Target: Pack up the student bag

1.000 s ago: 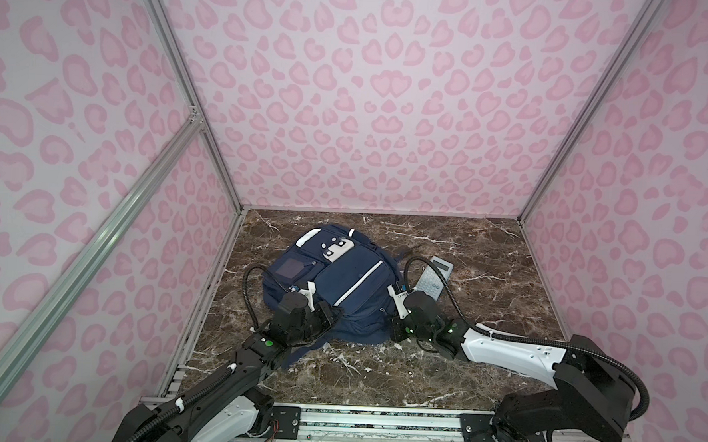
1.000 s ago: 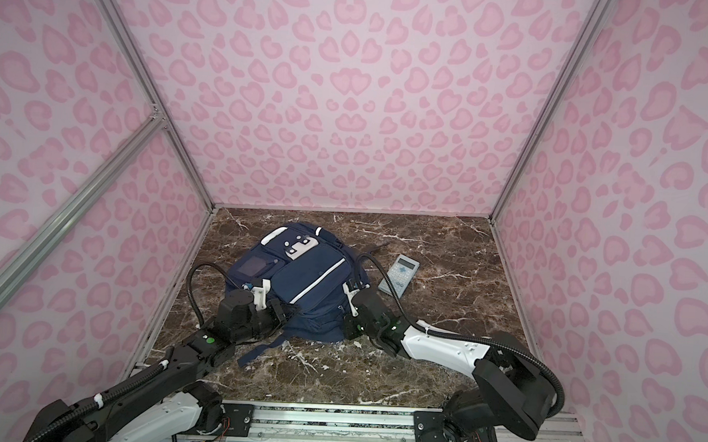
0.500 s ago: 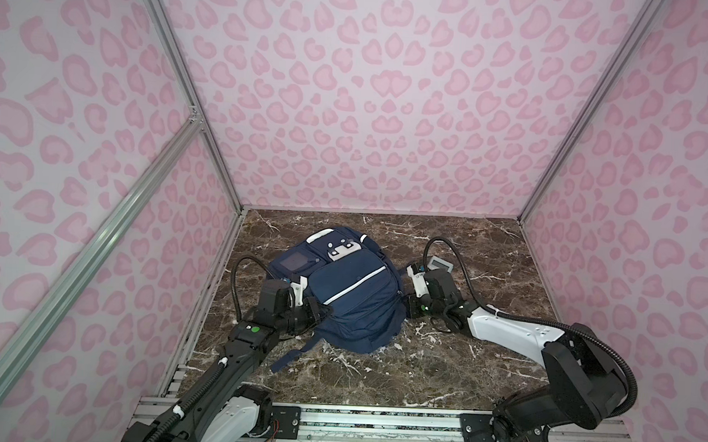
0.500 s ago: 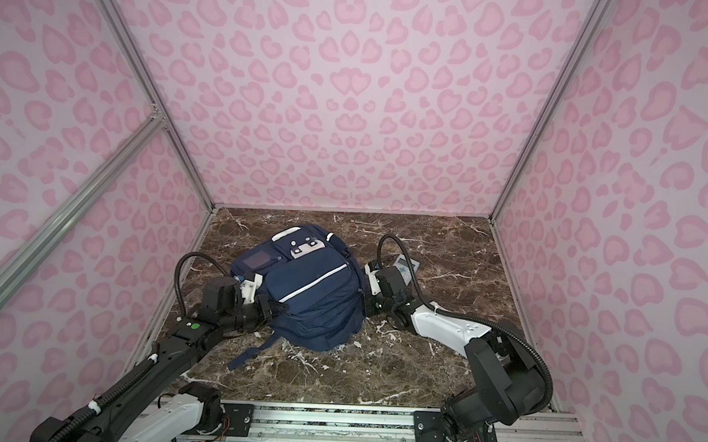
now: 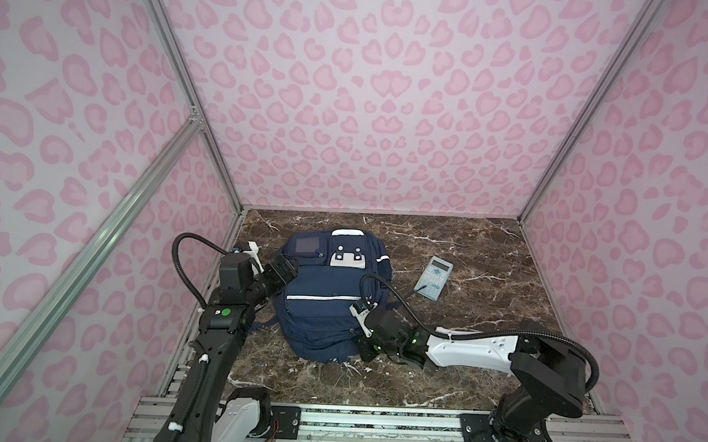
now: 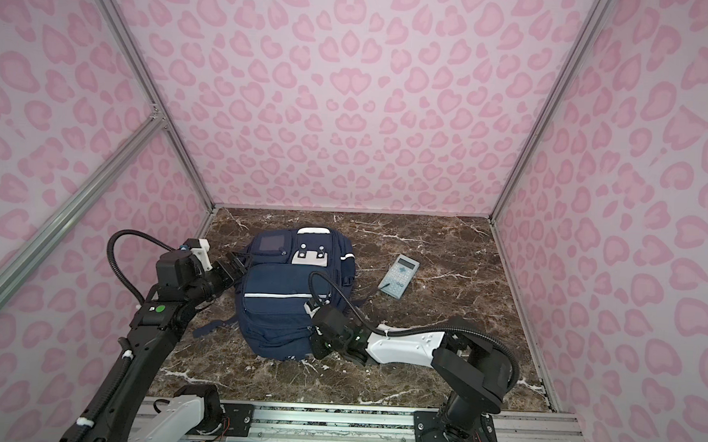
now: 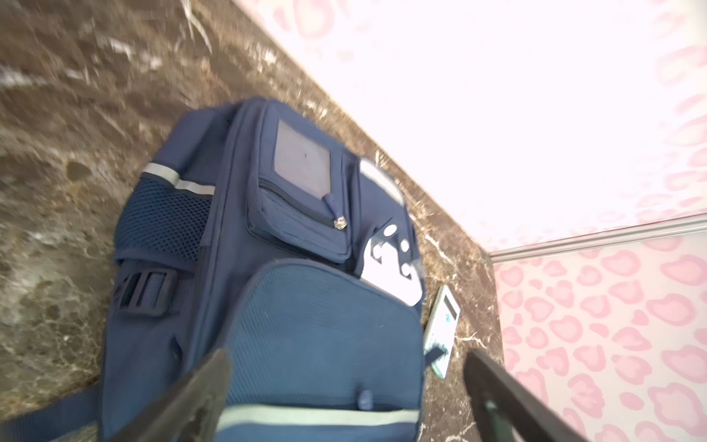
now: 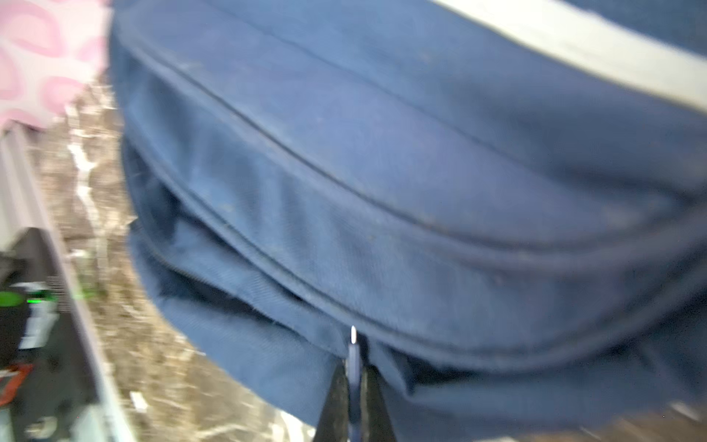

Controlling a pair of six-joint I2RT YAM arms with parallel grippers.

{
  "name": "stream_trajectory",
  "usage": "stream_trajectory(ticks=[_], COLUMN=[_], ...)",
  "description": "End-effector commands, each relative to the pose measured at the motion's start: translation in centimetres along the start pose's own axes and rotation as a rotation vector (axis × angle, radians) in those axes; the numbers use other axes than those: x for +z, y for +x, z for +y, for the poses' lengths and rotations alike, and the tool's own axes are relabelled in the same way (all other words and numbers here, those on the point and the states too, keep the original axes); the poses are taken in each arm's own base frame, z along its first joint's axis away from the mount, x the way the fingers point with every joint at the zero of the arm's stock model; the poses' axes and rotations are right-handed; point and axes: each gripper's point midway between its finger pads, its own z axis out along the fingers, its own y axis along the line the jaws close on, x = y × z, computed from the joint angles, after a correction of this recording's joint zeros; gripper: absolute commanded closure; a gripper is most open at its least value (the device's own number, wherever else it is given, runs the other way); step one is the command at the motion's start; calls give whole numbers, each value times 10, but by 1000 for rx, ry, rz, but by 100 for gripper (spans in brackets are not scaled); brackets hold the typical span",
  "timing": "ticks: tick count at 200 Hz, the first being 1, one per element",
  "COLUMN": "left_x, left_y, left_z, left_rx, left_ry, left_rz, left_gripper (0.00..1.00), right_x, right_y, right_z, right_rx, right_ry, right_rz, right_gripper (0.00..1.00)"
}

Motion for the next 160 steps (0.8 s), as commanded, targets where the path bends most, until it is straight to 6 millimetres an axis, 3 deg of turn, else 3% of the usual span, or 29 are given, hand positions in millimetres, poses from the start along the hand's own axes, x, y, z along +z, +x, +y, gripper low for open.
stream_trajectory(ticks=[1,15,28,52,71,99,111,125,136,142,160], left_x=[-2,0,2,5,10,21,26,35,41,45,47], left_y=[45,83,114,151,156,143,140,139,141,143,151], left_z=[12,10,20,25,43,45,43,35,21,13,17], left_rx=[-143,-253,-349,-480,-509,-487,-447,-387,-321,-266,-201], left_ry=[31,106,87,133,78,78,60,61,90,96,14], left_rz=[128,215,251,279,207,133,134,163,216,259,335], left_gripper=[14,16,14,13,10,13,25,54,94,97,97], right_x=[3,6,10,15,14,15,13,12,11,10,5], right_y=[-27,-31,-32,-34,-34,-26,-24,-22,-22,-22,-19], right_z=[10,14,14,12,20,38,43,40,31,23,-15], right_rx=[18,8,-3,-21,-30,-102,-124,-135,-132,-122,-62], right_ry=[-33,-53,-49,-44,-76,-168,-196,-182,-155,-126,-20], right_rz=[-92,-91,-79,-67,-64,-42,-31,-20,-13,-12,-1], right_gripper=[100,100,100,100,100,100,100,100,100,100,100])
